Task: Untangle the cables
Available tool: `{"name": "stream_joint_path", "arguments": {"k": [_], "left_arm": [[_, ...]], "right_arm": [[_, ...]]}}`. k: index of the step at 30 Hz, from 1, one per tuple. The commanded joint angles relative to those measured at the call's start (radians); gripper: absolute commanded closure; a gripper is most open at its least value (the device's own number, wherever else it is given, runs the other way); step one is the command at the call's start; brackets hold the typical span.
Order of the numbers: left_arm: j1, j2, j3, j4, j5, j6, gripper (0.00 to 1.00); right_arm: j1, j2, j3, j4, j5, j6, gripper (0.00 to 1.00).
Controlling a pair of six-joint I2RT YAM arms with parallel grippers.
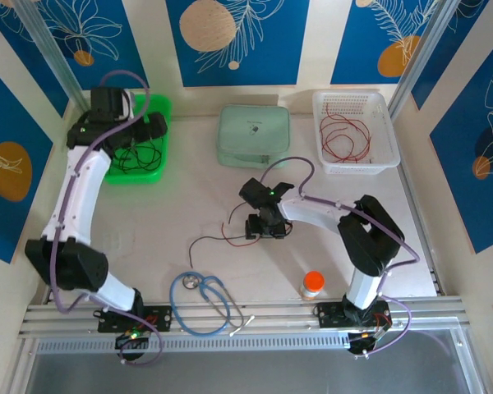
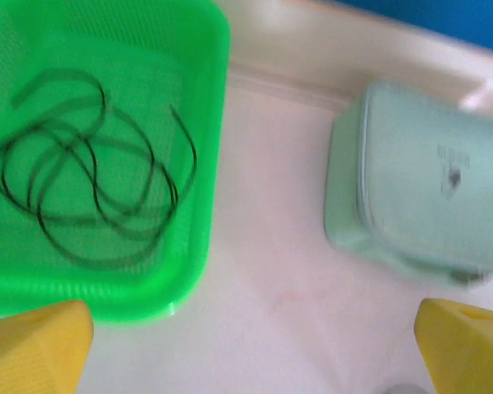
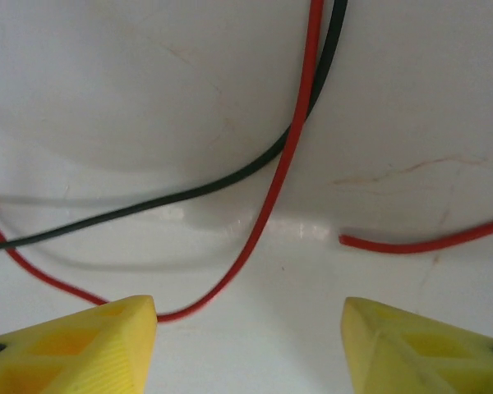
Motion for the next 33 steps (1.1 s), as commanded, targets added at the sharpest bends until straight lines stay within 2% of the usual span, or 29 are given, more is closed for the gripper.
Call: {"name": "stream_joint_path", "arguments": {"k": [1,6,13,19,25,33], "left_arm": [[-0.061,-0.065,-0.141,-0.094,0.029,-0.015,0.01],[-0.190,-0.109,-0.302,-0.146,-0.023,-0.029,0.04],[-0.379,-0.060,-0.439,-0.162,-0.081,-0.071,0.11],[-0.463,-0.011,-0.502,-0.106,-0.065,-0.090,0.18],[-0.556,0.036,-0.498,-0.068,-0.067,-0.068,0.21],[-0.682,0.122,-0.443,-0.001,-0.103,-0.026,0.28]], "right_arm": [[0.004,0.036,0.027,0.019,-0.028,0.071,0.39],[0.015,0.071,0.023,0.044,-0.055,0.141,0.45],[0.026,0.101,0.015,0.059,-0.062,0.200,0.57],[0.020,0.105,0.012,0.076,-0.011,0.218,0.79],[-0.007,0.093,0.017,0.080,0.032,0.191,1.00],[-0.134,-0.046,-0.012,0.031,0.119,0.096,1.00]]}}
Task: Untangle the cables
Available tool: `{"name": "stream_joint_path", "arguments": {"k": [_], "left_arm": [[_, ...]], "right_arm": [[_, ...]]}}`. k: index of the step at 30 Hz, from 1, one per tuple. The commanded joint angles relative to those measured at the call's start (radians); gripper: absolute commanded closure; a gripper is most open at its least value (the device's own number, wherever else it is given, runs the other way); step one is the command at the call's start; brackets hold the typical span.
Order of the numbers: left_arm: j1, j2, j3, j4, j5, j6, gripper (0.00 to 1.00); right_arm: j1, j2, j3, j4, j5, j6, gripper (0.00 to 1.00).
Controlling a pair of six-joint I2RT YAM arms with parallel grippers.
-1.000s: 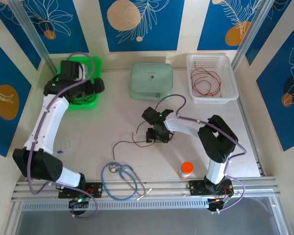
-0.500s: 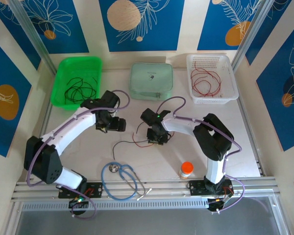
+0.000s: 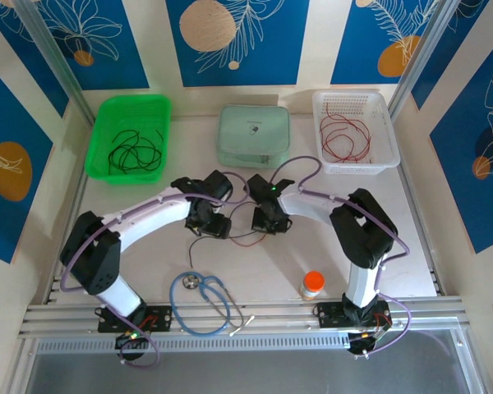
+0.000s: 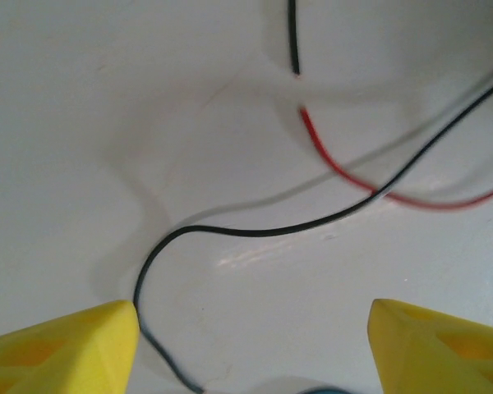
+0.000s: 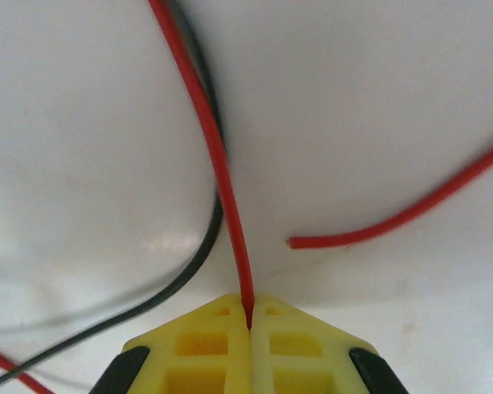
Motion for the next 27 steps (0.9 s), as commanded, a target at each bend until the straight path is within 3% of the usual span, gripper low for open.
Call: {"name": "stream_joint_path", "arguments": {"k": [1,11,18,22,27], "left_arm": [[-0.042,0.030,0.044,0.061,-0.018,0.046,0.29],[-0.122,0.218,0.124,0.153,-0.034,0.153,0.38],[-0.161,0.283,0.185,0.203,-0.306,0.213,0.41],[-0.161,0.264,0.163,0.341,-0.338,0.350,0.36],[-0.161,0.260,0.107,0.475,-0.239,0.560,0.24]], "right_arm": [[-0.062,-0.110,-0.017,-0.021,0.081,-0.064,1.00],[-0.119,-0.260,-0.069,-0.070,0.080,-0.138,1.00],[-0.120,-0.273,-0.065,-0.088,0.064,-0.182,1.00],[-0.137,-0.296,-0.071,-0.102,0.050,-0.242,1.00],[-0.192,-0.332,-0.075,-0.110,-0.007,-0.367,1.00]]}}
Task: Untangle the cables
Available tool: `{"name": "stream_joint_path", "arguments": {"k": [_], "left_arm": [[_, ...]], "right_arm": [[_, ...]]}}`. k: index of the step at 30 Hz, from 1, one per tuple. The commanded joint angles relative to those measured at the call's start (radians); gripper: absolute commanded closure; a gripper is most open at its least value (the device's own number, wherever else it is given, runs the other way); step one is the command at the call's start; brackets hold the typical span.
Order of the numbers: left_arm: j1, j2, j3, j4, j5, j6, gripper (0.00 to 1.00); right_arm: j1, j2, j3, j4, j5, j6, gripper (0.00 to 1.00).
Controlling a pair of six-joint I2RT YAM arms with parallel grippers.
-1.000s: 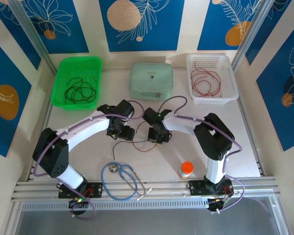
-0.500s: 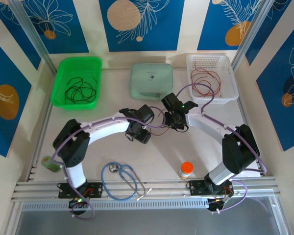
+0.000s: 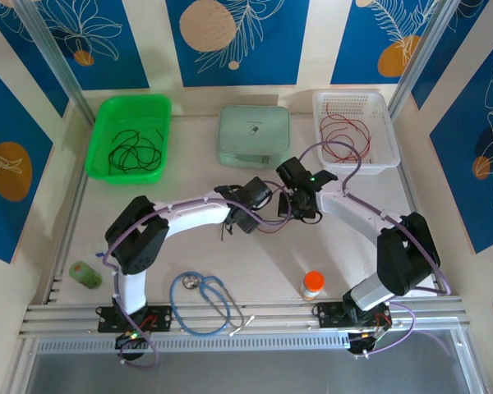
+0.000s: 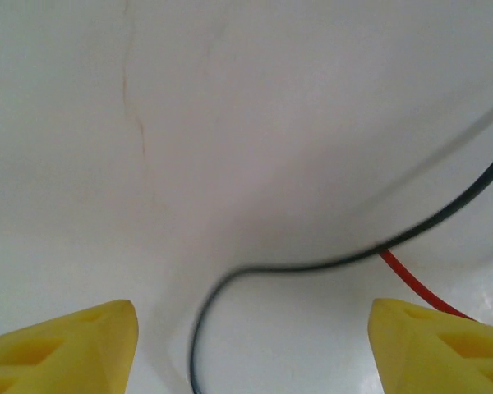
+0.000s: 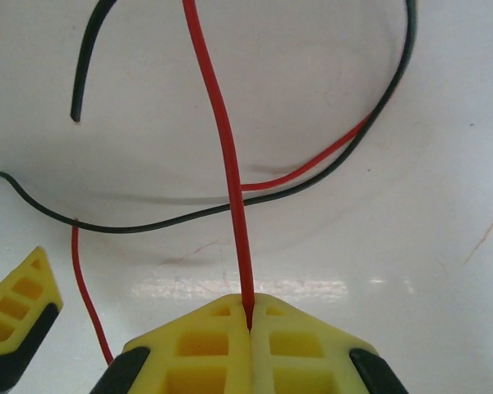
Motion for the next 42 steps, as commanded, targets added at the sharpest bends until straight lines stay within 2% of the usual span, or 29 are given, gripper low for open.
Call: {"name": "stream_joint_path", "arguments": {"k": [1,7,15,19,23,29,30,37,42], "left_arm": [[-0.007,-0.021,-0.040,0.113,0.062,0.191,0.22],[-0.007,0.031,-0.027,0.100,0.214,0.258,0.21],[-0.004,0.097,0.021,0.122,0.154,0.328,0.22],[0.000,0.148,0.060,0.106,0.153,0.365,0.26],[0.012,0.183,0.095,0.078,0.176,0.366,0.40],[0.024,0.201,0.093,0.064,0.208,0.339,0.85],[0.024,0.199,0.082,0.071,0.194,0.333,0.98],[0.063,0.104,-0.023,0.145,0.034,0.238,1.00],[0.124,-0.033,-0.100,0.178,-0.022,0.131,1.00]], "right_arm": [[-0.046,-0.050,-0.010,-0.025,-0.070,-0.127,1.00],[-0.117,-0.077,0.011,-0.012,-0.166,-0.254,1.00],[-0.123,-0.073,0.048,-0.021,-0.239,-0.355,1.00],[-0.124,-0.093,0.045,-0.024,-0.268,-0.372,1.00],[-0.131,-0.129,0.034,-0.022,-0.300,-0.378,1.00],[-0.156,-0.186,0.028,-0.033,-0.325,-0.375,1.00],[-0.161,-0.198,0.028,-0.036,-0.327,-0.376,1.00],[-0.220,-0.268,0.034,-0.088,-0.298,-0.352,1.00],[-0.290,-0.303,0.037,-0.142,-0.243,-0.322,1.00]]}}
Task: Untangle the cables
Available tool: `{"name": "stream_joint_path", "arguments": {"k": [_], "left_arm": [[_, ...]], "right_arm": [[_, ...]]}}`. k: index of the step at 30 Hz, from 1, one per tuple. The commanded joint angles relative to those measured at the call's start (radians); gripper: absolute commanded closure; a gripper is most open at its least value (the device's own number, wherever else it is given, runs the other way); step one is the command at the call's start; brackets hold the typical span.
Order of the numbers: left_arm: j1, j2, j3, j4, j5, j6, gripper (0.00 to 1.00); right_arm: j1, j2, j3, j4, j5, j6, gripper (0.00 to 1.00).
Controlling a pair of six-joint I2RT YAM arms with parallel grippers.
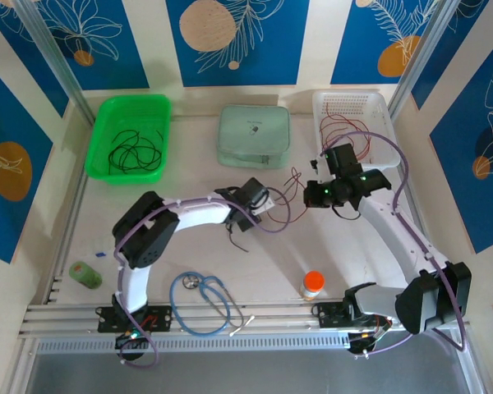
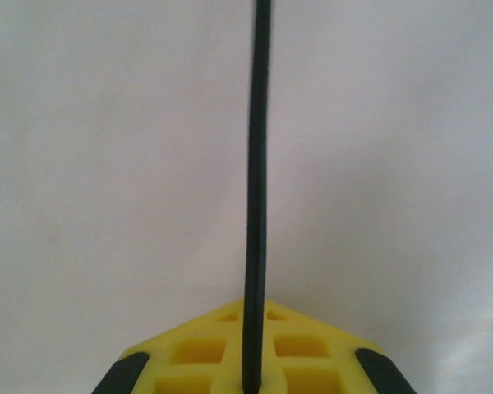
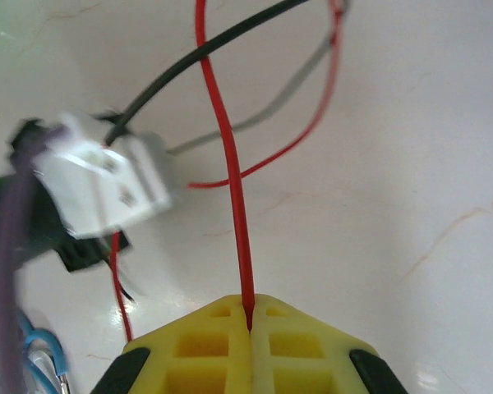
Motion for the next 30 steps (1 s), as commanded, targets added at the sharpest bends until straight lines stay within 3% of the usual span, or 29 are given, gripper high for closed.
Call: {"name": "stream_joint_path", "arguments": {"k": [1,9,16,30], "left_arm": [[0.068,-0.120,-0.052,0.017,-0.108,-0.107,1.00],[0.140,-0.300,-0.116,-0.011,-0.108,-0.204,1.00],[0.175,-0.431,-0.128,-0.065,-0.117,-0.265,1.00],[0.374,-0.583,0.127,-0.426,-0.162,-0.369,1.00]], "right_arm": [[-0.044,-0.030,0.020,-0.072,0.038,0.028,1.00],[-0.162,-0.074,0.021,-0.110,0.073,0.046,1.00],[-0.200,-0.100,0.041,-0.130,0.110,0.048,1.00],[-0.341,0.013,0.267,-0.029,0.079,0.053,1.00]]}}
